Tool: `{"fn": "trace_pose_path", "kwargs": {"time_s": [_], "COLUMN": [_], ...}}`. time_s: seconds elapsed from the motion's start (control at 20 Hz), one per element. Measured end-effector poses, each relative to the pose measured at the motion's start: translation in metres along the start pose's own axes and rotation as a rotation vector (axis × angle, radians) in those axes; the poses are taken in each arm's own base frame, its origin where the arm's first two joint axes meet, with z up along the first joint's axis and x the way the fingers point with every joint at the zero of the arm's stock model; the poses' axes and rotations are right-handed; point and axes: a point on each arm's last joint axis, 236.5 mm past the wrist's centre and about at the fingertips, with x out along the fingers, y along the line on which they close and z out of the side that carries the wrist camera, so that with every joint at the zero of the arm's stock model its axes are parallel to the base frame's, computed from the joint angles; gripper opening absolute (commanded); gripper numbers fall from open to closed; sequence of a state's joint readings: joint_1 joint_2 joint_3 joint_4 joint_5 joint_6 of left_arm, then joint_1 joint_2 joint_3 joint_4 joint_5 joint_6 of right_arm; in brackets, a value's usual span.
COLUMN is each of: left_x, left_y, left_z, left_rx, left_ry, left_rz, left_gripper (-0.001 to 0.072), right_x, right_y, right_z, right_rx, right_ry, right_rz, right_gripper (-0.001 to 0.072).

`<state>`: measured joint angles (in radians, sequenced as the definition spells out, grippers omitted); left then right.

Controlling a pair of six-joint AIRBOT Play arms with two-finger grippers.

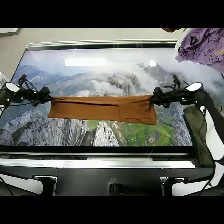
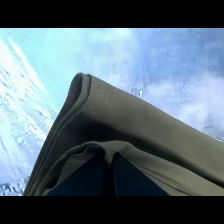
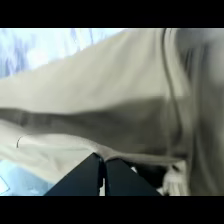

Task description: Fold the clothes and pants, and hang the long-sleeved shirts on hangers.

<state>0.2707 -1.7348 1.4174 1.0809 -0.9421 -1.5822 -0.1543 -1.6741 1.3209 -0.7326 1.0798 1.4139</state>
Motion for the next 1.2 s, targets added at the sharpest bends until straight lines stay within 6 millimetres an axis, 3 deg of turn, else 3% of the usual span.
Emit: {"fn": "trace_pose_path", "kwargs": {"time_s": [0.3,0.4,0.45,0.5,0.55,0.6,0.7,0.75,0.85,0.9,1.05,1.2], "left_x": [0.027,0.034,0.036,0.037,0.037,0.037,0.033,0.029,0.007,-0.006,-0.051,-0.087], "left_y": [0.011,0.014,0.014,0.011,0.006,0.003,0.000,-0.002,-0.012,-0.019,-0.032,-0.038], "left_z": [-0.006,-0.009,-0.010,-0.010,-0.009,-0.008,-0.004,-0.002,0.016,0.025,0.046,0.053], "left_rx": [-0.017,-0.022,-0.026,-0.036,-0.045,-0.049,-0.039,-0.027,-0.012,-0.005,0.023,0.063], "left_ry": [0.047,0.059,0.063,0.064,0.064,0.063,0.060,0.067,0.031,0.013,-0.039,-0.073], "left_rz": [0.014,0.017,0.013,0.000,-0.014,-0.023,-0.027,-0.026,-0.045,-0.058,-0.080,-0.065], "left_gripper": [0.0021,0.0106,0.0276,0.0503,0.0636,0.0666,0.0666,0.0666,0.0667,0.0667,0.0667,0.0667], "right_x": [0.018,0.021,0.022,0.023,0.023,0.023,0.019,0.014,-0.009,-0.024,-0.067,-0.080], "right_y": [-0.020,-0.023,-0.025,-0.026,-0.026,-0.025,-0.018,-0.012,-0.004,-0.005,-0.027,-0.053], "right_z": [0.008,0.008,0.007,0.008,0.008,0.009,0.010,0.011,0.023,0.031,0.042,0.033], "right_rx": [0.038,0.045,0.046,0.050,0.051,0.054,0.066,0.064,0.047,0.043,0.056,0.045], "right_ry": [0.006,0.011,0.013,0.012,0.010,0.009,0.015,0.023,0.014,0.005,0.003,0.061], "right_rz": [-0.037,-0.041,-0.044,-0.045,-0.045,-0.041,-0.018,-0.002,0.021,0.025,0.018,0.011], "right_gripper": [0.0025,0.0025,0.0033,0.0093,0.0152,0.0154,0.0262,0.0392,0.0420,0.0473,0.0555,0.0556]}}
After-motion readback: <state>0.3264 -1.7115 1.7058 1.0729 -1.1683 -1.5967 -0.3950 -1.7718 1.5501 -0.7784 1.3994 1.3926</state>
